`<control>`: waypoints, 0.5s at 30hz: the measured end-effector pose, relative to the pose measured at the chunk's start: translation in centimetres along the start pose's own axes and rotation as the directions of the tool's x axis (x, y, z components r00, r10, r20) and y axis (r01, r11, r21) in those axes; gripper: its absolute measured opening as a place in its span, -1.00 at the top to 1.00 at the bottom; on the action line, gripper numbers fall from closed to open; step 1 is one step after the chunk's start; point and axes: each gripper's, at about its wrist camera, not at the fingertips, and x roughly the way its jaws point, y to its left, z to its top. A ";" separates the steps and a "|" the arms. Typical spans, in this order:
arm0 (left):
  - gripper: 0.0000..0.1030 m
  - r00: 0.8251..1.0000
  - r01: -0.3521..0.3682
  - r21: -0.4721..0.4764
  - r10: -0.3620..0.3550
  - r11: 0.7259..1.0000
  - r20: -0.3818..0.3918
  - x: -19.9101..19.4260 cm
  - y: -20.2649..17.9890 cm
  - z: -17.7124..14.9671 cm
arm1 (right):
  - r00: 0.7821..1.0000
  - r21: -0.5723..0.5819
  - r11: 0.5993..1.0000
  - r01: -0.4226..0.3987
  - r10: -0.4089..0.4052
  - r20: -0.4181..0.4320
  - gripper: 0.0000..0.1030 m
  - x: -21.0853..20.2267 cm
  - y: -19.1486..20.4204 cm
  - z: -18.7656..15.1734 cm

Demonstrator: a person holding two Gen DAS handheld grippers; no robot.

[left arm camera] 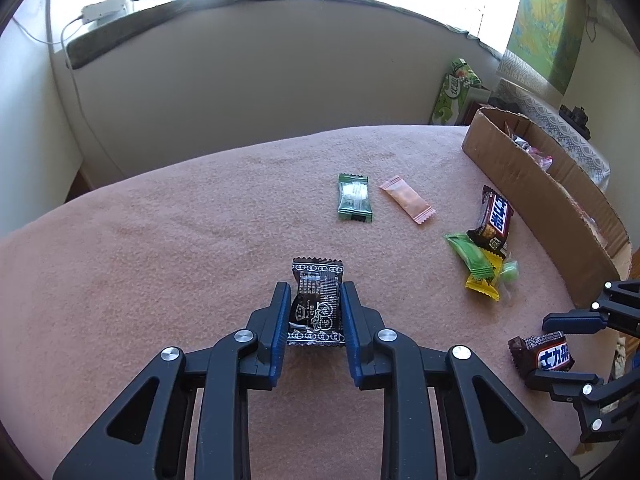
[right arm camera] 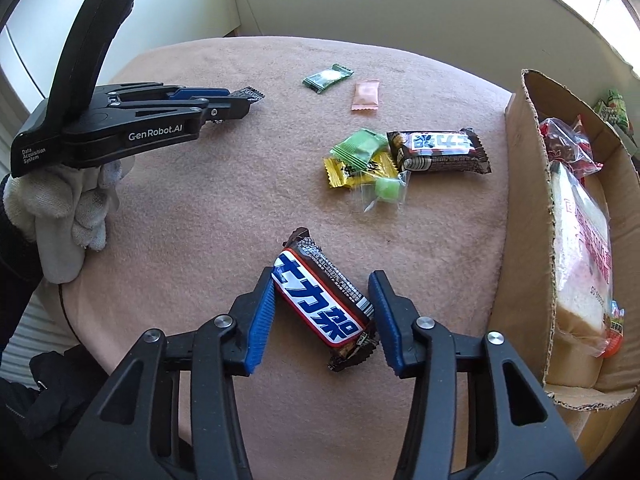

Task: Organize snacks
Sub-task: 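Carry both snacks into the box and open the right and left grippers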

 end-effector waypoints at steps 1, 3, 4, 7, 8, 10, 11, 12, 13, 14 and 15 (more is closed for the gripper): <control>0.55 1.000 0.003 0.000 -0.003 1.000 0.005 -0.2 -0.1 0.1 | 1.000 0.008 1.000 0.004 -0.004 0.007 0.06 -0.2 -0.1 0.0; 0.55 1.000 0.007 0.002 -0.007 1.000 0.015 -0.7 -0.4 0.1 | 1.000 0.016 1.000 0.007 -0.008 0.021 0.07 -0.6 -0.2 -0.1; 0.55 1.000 0.009 0.003 -0.009 1.000 0.020 -1.0 -0.5 0.1 | 1.000 0.020 1.000 0.005 -0.005 0.028 0.07 -0.8 -0.3 0.0; 0.55 0.999 0.021 0.006 -0.022 1.000 0.036 -1.8 -1.1 0.3 | 0.999 0.029 1.000 -0.005 0.003 0.054 0.06 -2.0 -0.4 0.0; 0.55 0.999 0.027 0.009 -0.027 1.000 0.042 -2.1 -1.4 0.4 | 0.998 0.032 0.999 -0.004 0.002 0.064 0.07 -2.3 -0.5 0.1; 0.55 0.998 0.038 0.013 -0.039 0.999 0.052 -2.6 -2.0 0.5 | 0.996 0.036 0.999 -0.003 0.000 0.084 0.07 -3.2 -0.7 0.0; 0.55 0.997 0.044 0.017 -0.045 0.999 0.057 -2.9 -2.3 0.5 | 0.996 0.037 0.999 -0.002 -0.002 0.094 0.07 -3.8 -0.4 -0.1; 0.55 0.997 0.050 0.021 -0.051 0.999 0.060 -3.0 -2.7 0.6 | 0.995 0.036 0.999 -0.002 -0.002 0.103 0.07 -4.2 -0.5 0.0; 0.55 0.996 0.056 0.025 -0.057 0.998 0.064 -3.2 -3.0 0.7 | 0.994 0.036 0.999 -0.001 -0.003 0.112 0.07 -4.6 -0.7 0.1; 0.55 0.996 0.062 0.029 -0.064 0.998 0.067 -3.3 -3.5 0.8 | 0.993 0.037 0.999 0.004 -0.009 0.122 0.07 -5.1 -0.8 0.1; 0.55 0.995 0.069 0.034 -0.071 0.997 0.069 -3.4 -3.9 0.9 | 0.991 0.038 0.999 0.011 -0.015 0.130 0.07 -5.6 -1.1 0.2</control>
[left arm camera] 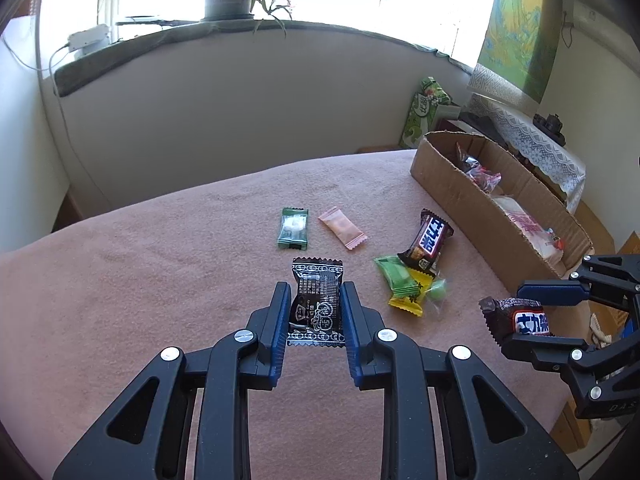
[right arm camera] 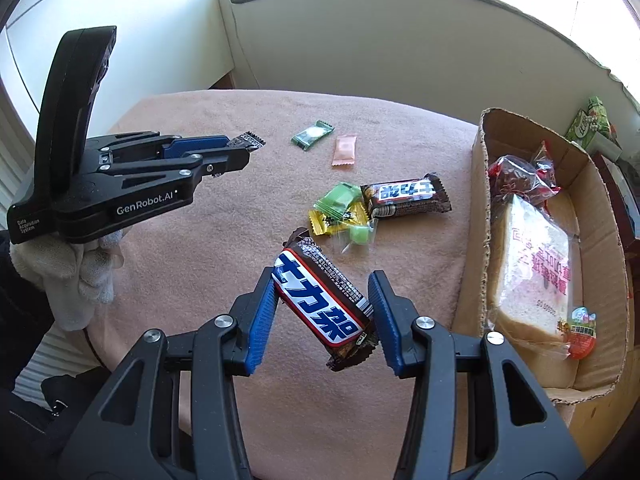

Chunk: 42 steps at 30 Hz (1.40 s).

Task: Organize snacks
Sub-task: 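Carry both snacks into the box and open the right and left grippers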

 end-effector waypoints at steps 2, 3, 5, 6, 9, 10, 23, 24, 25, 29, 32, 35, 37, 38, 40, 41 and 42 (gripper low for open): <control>0.55 1.000 0.015 0.008 -0.015 1.000 0.004 0.0 -0.9 0.3 | 1.000 0.003 1.000 0.017 -0.017 0.017 0.06 -0.5 -0.6 0.3; 0.55 1.000 0.023 0.011 -0.023 1.000 0.005 0.1 -1.4 0.5 | 0.999 0.006 1.000 0.024 -0.024 0.024 0.06 -1.0 -1.1 0.4; 0.55 0.999 0.042 0.017 -0.042 0.999 0.008 0.2 -2.3 1.0 | 0.998 0.016 0.999 0.040 -0.041 0.038 0.06 -1.7 -2.0 0.5; 0.55 0.999 0.048 0.023 -0.048 0.999 0.011 0.2 -2.8 1.2 | 0.998 0.021 0.998 0.051 -0.052 0.045 0.06 -2.2 -2.5 0.6; 0.55 0.997 0.070 0.033 -0.071 0.997 0.020 0.4 -4.2 2.0 | 0.995 0.048 0.996 0.080 -0.083 0.061 0.06 -3.1 -4.3 0.8; 0.55 0.996 0.081 0.035 -0.082 0.996 0.023 0.4 -4.7 2.3 | 0.993 0.059 0.994 0.089 -0.093 0.067 0.06 -3.3 -4.9 1.0; 0.55 0.972 0.228 0.094 -0.232 0.969 0.029 1.1 -12.7 4.2 | 0.974 0.164 0.966 0.202 -0.215 0.069 0.06 -3.8 -14.2 3.1; 0.55 0.970 0.237 0.100 -0.241 0.966 0.026 1.2 -13.2 4.3 | 0.973 0.170 0.964 0.206 -0.219 0.066 0.06 -3.7 -14.8 3.2; 0.55 0.969 0.243 0.107 -0.247 0.964 0.023 1.3 -13.8 4.3 | 0.973 0.175 0.962 0.210 -0.224 0.064 0.06 -3.6 -15.4 3.3; 0.55 0.962 0.269 0.124 -0.272 0.955 0.007 1.9 -15.8 4.5 | 0.969 0.192 0.955 0.227 -0.241 0.054 0.06 -3.0 -17.2 3.6; 0.55 0.958 0.285 0.132 -0.287 0.949 -0.005 2.3 -17.0 4.5 | 0.966 0.202 0.949 0.242 -0.255 0.045 0.06 -2.7 -18.5 3.8; 0.55 0.955 0.294 0.139 -0.295 0.946 -0.015 2.7 -18.0 4.6 | 0.965 0.216 0.945 0.245 -0.259 0.038 0.06 -2.4 -19.6 3.9; 0.55 0.955 0.295 0.143 -0.296 0.945 -0.020 3.0 -18.6 4.6 | 0.965 0.226 0.943 0.243 -0.258 0.038 0.06 -2.2 -20.2 4.0; 0.55 0.955 0.296 0.144 -0.296 0.944 -0.024 3.1 -18.8 4.6 | 0.965 0.229 0.942 0.245 -0.260 0.036 0.06 -2.0 -20.5 4.0; 0.55 0.956 0.294 0.150 -0.293 0.944 -0.030 3.4 -19.3 4.7 | 0.965 0.234 0.941 0.246 -0.261 0.032 0.06 -1.7 -21.0 4.1; 0.55 0.956 0.294 0.155 -0.292 0.943 -0.033 3.5 -19.4 4.7 | 0.966 0.236 0.941 0.244 -0.258 0.030 0.06 -1.5 -21.2 4.2; 0.55 0.956 0.293 0.159 -0.291 0.943 -0.035 3.5 -19.7 4.6 | 0.967 0.237 0.941 0.241 -0.254 0.027 0.06 -1.3 -21.3 4.2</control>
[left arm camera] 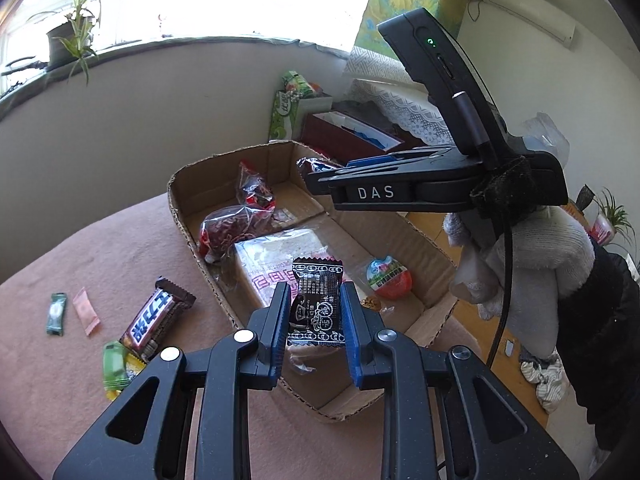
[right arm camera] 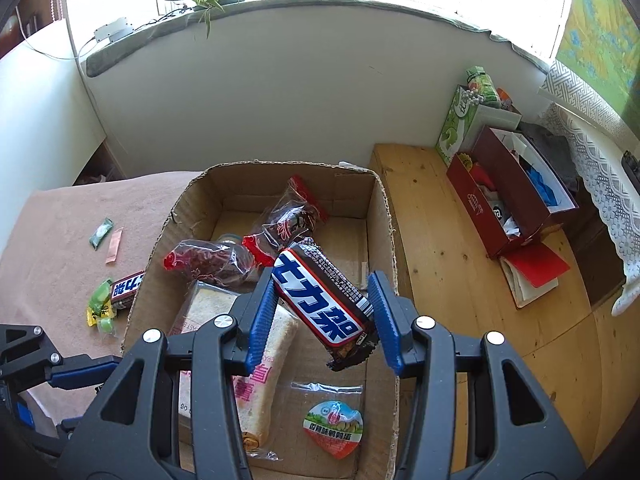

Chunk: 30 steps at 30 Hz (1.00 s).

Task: Organize snacks
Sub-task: 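Carry both snacks into the box and open the right and left grippers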

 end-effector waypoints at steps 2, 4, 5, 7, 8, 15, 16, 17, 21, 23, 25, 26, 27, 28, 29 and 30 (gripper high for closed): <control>0.55 1.000 -0.001 0.004 0.001 1.000 -0.004 0.2 -0.2 0.0 | 1.000 0.002 1.000 -0.010 0.010 -0.008 0.06 0.5 -0.1 0.1; 0.55 1.000 0.001 0.006 -0.001 1.000 -0.006 0.4 -0.4 0.1 | 1.000 0.002 1.000 -0.013 0.013 -0.013 0.06 0.9 -0.1 0.2; 0.55 1.000 0.002 0.008 -0.002 1.000 -0.008 0.5 -0.5 0.2 | 1.000 0.001 1.000 -0.015 0.015 -0.016 0.06 1.1 -0.1 0.3; 0.54 1.000 0.002 0.013 -0.002 1.000 -0.010 0.7 -0.7 0.2 | 1.000 0.001 1.000 -0.020 0.020 -0.022 0.06 1.4 -0.1 0.3; 0.54 1.000 0.003 0.016 -0.003 1.000 -0.011 0.7 -0.8 0.3 | 0.999 0.001 1.000 -0.022 0.022 -0.025 0.06 1.6 -0.1 0.3; 0.53 1.000 0.006 0.023 -0.006 1.000 -0.011 0.9 -1.0 0.5 | 0.999 0.008 1.000 -0.023 0.023 -0.031 0.04 1.9 -0.5 0.4; 0.53 1.000 0.007 0.023 -0.007 1.000 -0.010 0.9 -1.0 0.5 | 0.999 0.009 1.000 -0.024 0.025 -0.027 0.04 1.8 -0.5 0.4; 0.48 1.000 0.006 0.022 -0.006 1.000 -0.009 1.2 -1.0 0.6 | 0.999 0.009 1.000 -0.022 0.023 -0.024 0.04 1.7 -0.5 0.5; 0.29 1.000 0.005 0.023 -0.004 1.000 -0.005 1.2 -1.1 0.7 | 1.000 -0.001 1.000 -0.009 0.009 -0.018 -0.15 1.5 -0.4 0.6; 0.29 1.000 0.003 0.027 -0.003 1.000 -0.003 1.0 -1.2 0.7 | 1.000 -0.004 1.000 -0.002 0.002 -0.011 -0.27 1.3 -0.2 0.6; 0.29 1.000 0.002 0.030 -0.002 1.000 -0.001 0.7 -1.2 0.7 | 1.000 -0.006 1.000 0.002 -0.002 -0.006 -0.31 1.1 -0.1 0.6; 0.29 1.000 0.002 0.029 -0.002 1.000 0.001 0.6 -1.2 0.7 | 1.000 -0.006 1.000 0.005 -0.005 -0.004 -0.31 1.0 0.0 0.6; 0.29 1.000 0.002 0.027 -0.002 1.000 0.002 0.4 -1.2 0.6 | 1.000 -0.006 1.000 0.007 -0.007 -0.003 -0.33 0.9 0.0 0.6; 0.29 1.000 0.003 0.025 -0.003 1.000 0.004 0.2 -1.1 0.6 | 1.000 -0.005 1.000 0.009 -0.009 -0.003 -0.35 0.9 0.0 0.6; 0.29 1.000 0.002 0.025 -0.002 1.000 0.005 0.1 -1.1 0.6 | 1.000 -0.005 1.000 0.012 -0.012 0.000 -0.41 0.7 0.1 0.6; 0.29 1.000 0.001 0.024 -0.001 1.000 0.007 -0.2 -1.1 0.5 | 1.000 -0.004 1.000 0.015 -0.015 0.004 -0.46 0.6 0.1 0.6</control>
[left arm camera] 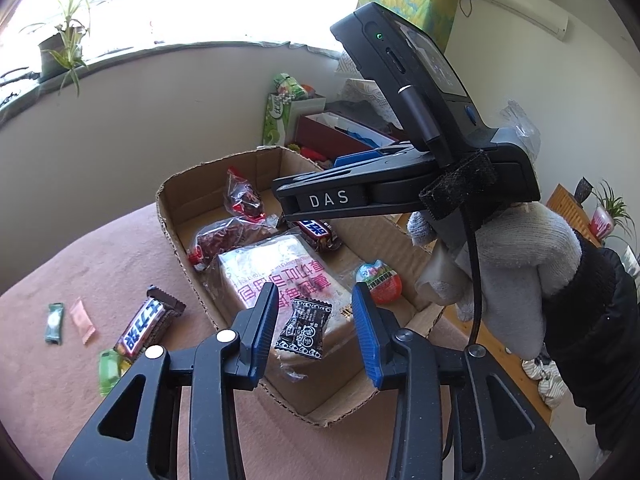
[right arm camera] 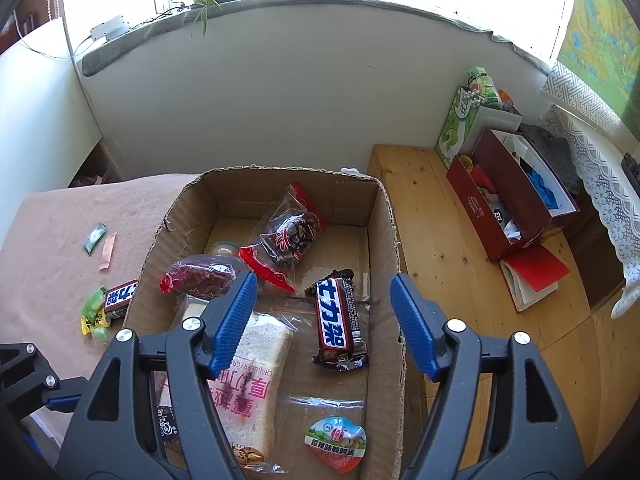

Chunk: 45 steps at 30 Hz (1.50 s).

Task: Organize snacks
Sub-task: 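Carry both snacks into the box and open the right and left grippers, then move both grippers back over the green candy packets on the table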

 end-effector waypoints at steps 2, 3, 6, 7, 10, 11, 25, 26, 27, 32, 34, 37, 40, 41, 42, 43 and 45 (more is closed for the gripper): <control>0.29 1.000 -0.002 -0.003 0.002 1.000 0.004 -0.4 0.2 -0.2 | 1.000 0.001 1.000 0.005 -0.005 0.007 -0.48 -0.3 0.1 0.0; 0.29 1.000 -0.004 -0.005 0.004 1.000 0.006 -0.5 0.3 -0.3 | 1.000 0.003 1.000 0.008 -0.008 0.009 -0.48 -0.5 0.1 0.0; 0.29 1.000 -0.010 -0.010 0.010 1.000 0.013 -1.2 0.7 -0.6 | 1.000 0.012 1.000 0.007 -0.007 0.015 -0.48 -1.1 0.4 -0.1; 0.29 1.000 -0.012 -0.012 0.012 1.000 0.016 -1.5 0.8 -0.7 | 1.000 0.014 1.000 0.007 -0.007 0.017 -0.48 -1.3 0.5 -0.1; 0.29 0.999 -0.022 -0.015 0.023 1.000 0.028 -2.6 1.2 -1.2 | 1.000 0.018 1.000 0.005 -0.006 0.029 -0.48 -2.0 0.9 -0.4; 0.29 0.999 -0.027 -0.018 0.027 0.999 0.032 -3.0 1.5 -1.4 | 0.999 0.018 1.000 0.004 -0.005 0.033 -0.48 -2.3 1.2 -0.4; 0.29 0.988 -0.133 -0.163 0.144 0.978 0.056 -8.2 9.1 -4.8 | 0.995 -0.010 0.999 -0.034 0.035 0.097 -0.48 -6.3 6.7 -2.4; 0.29 0.986 -0.143 -0.176 0.155 0.974 0.056 -8.5 9.8 -5.0 | 0.994 -0.019 0.999 -0.040 0.042 0.102 -0.48 -6.6 7.4 -2.5; 0.29 0.984 -0.155 -0.188 0.168 0.970 0.055 -8.8 10.5 -5.3 | 0.993 -0.027 0.999 -0.046 0.049 0.107 -0.48 -6.9 8.1 -2.7; 0.29 0.970 -0.220 -0.252 0.238 0.942 0.044 -10.3 14.3 -6.4 | 0.986 -0.071 0.992 -0.103 0.111 0.121 -0.48 -8.3 11.7 -3.6; 0.29 0.964 -0.241 -0.284 0.263 0.928 0.040 -10.8 15.9 -6.8 | 0.982 -0.089 0.986 -0.140 0.150 0.115 -0.48 -8.6 13.3 -4.1; 0.29 0.956 -0.264 -0.322 0.290 0.909 0.036 -11.5 17.9 -7.3 | 0.974 -0.107 0.974 -0.197 0.207 0.088 -0.48 -8.3 15.9 -5.3; 0.29 0.953 -0.273 -0.344 0.302 0.898 0.034 -11.9 19.4 -7.6 | 0.967 -0.117 0.963 -0.242 0.249 0.053 -0.48 -7.2 18.4 -6.3; 0.29 0.951 -0.277 -0.346 0.306 0.896 0.033 -12.0 19.9 -7.7 | 0.966 -0.115 0.961 -0.250 0.256 0.043 -0.48 -6.7 19.0 -6.6; 0.29 0.950 -0.281 -0.346 0.310 0.895 0.031 -12.0 20.2 -7.8 | 0.964 -0.108 0.960 -0.259 0.264 0.033 -0.48 -6.1 19.6 -6.9; 0.29 0.950 -0.283 -0.347 0.312 0.894 0.029 -12.0 20.5 -7.8 | 0.961 -0.096 0.958 -0.271 0.274 0.021 -0.48 -5.5 20.1 -7.0; 0.29 0.950 -0.282 -0.350 0.310 0.893 0.027 -11.8 21.1 -7.8 | 0.956 -0.071 0.954 -0.291 0.292 0.007 -0.48 -4.4 20.9 -7.0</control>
